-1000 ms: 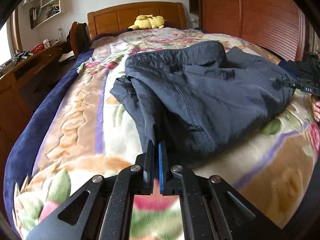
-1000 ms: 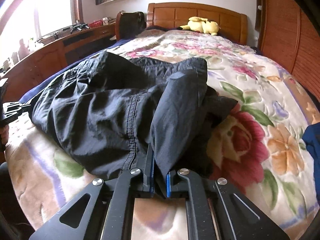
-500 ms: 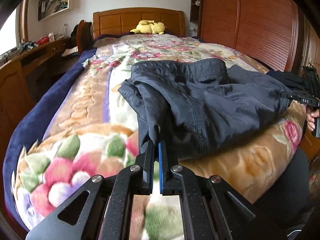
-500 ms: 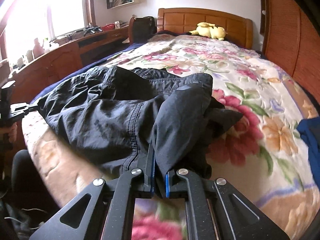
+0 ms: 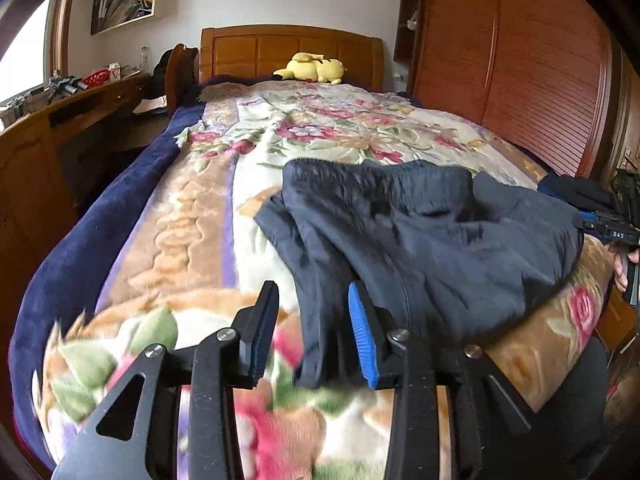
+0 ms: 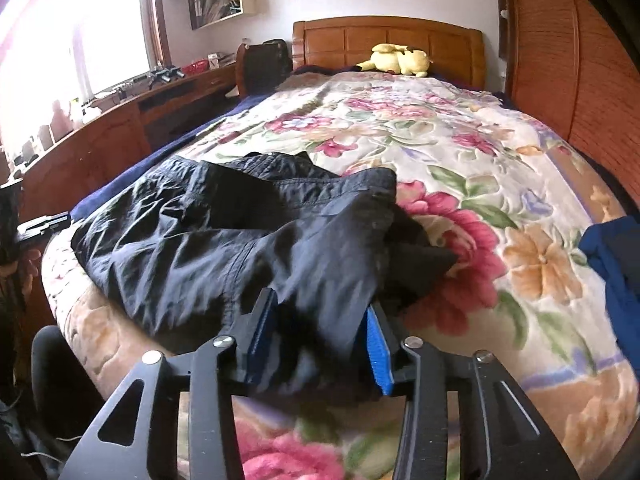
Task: Fold large clothes
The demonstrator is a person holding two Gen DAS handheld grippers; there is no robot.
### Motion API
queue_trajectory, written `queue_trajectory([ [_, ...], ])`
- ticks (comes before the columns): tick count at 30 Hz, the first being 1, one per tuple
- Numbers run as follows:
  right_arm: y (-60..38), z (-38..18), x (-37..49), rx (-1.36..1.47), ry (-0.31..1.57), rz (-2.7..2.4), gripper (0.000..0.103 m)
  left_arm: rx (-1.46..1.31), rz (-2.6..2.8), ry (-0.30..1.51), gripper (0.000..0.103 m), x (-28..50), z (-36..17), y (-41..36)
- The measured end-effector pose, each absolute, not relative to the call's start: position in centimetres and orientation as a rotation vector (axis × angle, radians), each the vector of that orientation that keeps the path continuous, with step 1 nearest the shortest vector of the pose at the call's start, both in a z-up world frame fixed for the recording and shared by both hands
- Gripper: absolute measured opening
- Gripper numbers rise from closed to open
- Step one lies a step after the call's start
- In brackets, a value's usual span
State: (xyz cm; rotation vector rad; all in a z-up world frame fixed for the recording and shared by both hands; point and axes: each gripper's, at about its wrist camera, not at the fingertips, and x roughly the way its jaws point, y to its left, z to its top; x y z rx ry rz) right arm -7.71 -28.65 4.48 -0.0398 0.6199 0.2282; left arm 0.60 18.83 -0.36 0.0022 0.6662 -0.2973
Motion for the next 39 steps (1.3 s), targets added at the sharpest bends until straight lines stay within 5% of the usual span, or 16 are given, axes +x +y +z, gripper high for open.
queue_trajectory([
  [9,-29.2,5.3,-2.1,-0.043,0.636,0.189,0.059,0.06,-0.333,0.724,0.038,8.3,0.1,16.8],
  [21,-29.1,1.8,11.6,-0.04,0.785,0.185,0.059,0.125,-0.319,0.844,0.038,16.9,-2.2,15.2],
  [32,-27.8,0.3,15.7,-0.082,0.825,0.267,0.059,0.102,-0.396,0.916,0.038,20.4,-4.7,14.7],
  [36,-27.3,1.1,15.0,-0.131,0.757,0.293,0.023,0.063,-0.461,0.91,0.036,20.6,-4.8,14.8],
  [39,-26.8,2.3,14.2,-0.163,0.686,0.275,0.016,0.103,-0.462,0.909,0.021,20.6,-5.1,14.5],
])
